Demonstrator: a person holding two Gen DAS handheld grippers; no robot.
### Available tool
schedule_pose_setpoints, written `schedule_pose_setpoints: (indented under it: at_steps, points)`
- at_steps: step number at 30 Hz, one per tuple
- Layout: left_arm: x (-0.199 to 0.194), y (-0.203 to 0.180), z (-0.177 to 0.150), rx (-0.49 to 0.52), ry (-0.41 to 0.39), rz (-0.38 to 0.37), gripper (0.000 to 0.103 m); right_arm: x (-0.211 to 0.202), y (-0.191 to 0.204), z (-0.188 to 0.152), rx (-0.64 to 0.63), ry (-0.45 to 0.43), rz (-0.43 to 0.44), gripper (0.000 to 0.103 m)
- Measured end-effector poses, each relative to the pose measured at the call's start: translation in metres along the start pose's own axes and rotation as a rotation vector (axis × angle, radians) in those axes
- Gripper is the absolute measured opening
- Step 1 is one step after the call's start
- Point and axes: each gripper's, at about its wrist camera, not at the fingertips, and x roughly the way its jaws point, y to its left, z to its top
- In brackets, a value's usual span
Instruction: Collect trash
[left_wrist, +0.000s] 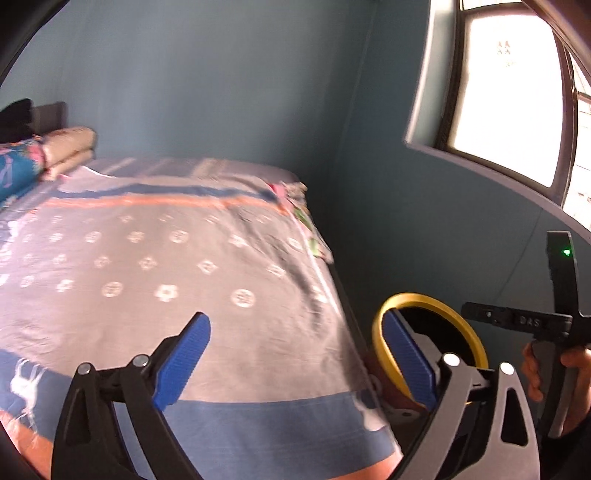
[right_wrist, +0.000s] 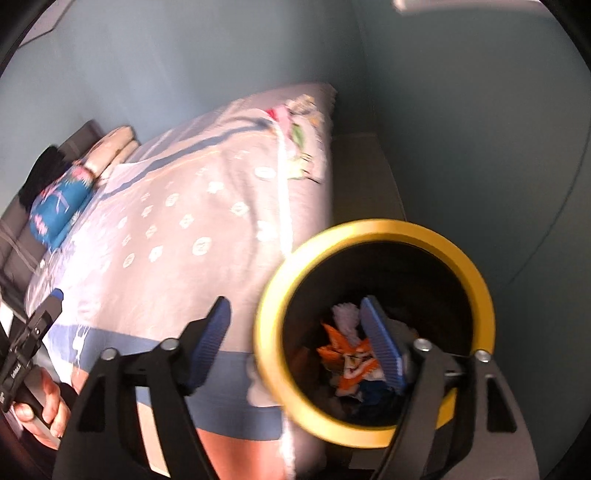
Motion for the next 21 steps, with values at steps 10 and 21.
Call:
schedule_pose_setpoints:
  at_steps: [10,21]
  points:
    - [-0.110,0.013,-0.032,0.049,-0.208,0.135,0.095,-0.056,0.128,-0.070,-0.135,-0.281,-0.138,0.094]
    - [-0.166,0.015,-0.058,-0.016,-0.256,0.188,0.095,-0.108,0.165,-0.129,-0.062,-0.481,-0.221,0.095]
